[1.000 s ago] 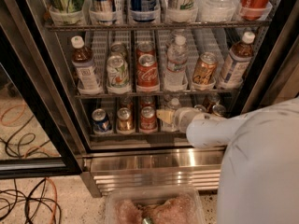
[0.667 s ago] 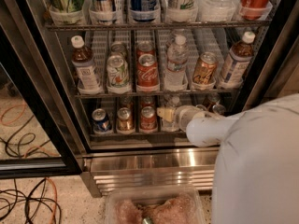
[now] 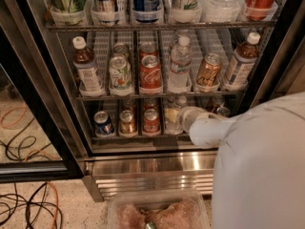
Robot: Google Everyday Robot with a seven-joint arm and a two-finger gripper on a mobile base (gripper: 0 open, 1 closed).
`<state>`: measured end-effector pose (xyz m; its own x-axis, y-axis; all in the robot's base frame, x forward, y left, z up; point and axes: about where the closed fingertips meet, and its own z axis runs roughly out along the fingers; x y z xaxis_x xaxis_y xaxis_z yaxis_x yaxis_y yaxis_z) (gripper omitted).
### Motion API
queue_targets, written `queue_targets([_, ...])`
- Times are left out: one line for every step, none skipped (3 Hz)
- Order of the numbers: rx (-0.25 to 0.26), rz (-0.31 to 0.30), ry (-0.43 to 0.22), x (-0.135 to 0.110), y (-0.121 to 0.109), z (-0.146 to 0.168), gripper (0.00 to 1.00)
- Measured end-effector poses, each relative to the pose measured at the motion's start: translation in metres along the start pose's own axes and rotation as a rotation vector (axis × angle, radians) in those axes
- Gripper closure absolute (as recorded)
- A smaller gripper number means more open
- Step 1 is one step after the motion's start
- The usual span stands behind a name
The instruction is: Pick water bottle from bottom shelf of fridge
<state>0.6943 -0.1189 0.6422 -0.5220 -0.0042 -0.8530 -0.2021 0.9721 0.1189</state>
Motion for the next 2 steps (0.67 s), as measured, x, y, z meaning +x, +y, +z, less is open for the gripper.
queue_targets([0.000,0.000,0.000,0.0000,0.0000,0.0000,0.62])
queue_targets([0.000,0.000,0.000,0.0000,0.0001,0.0000,0.85])
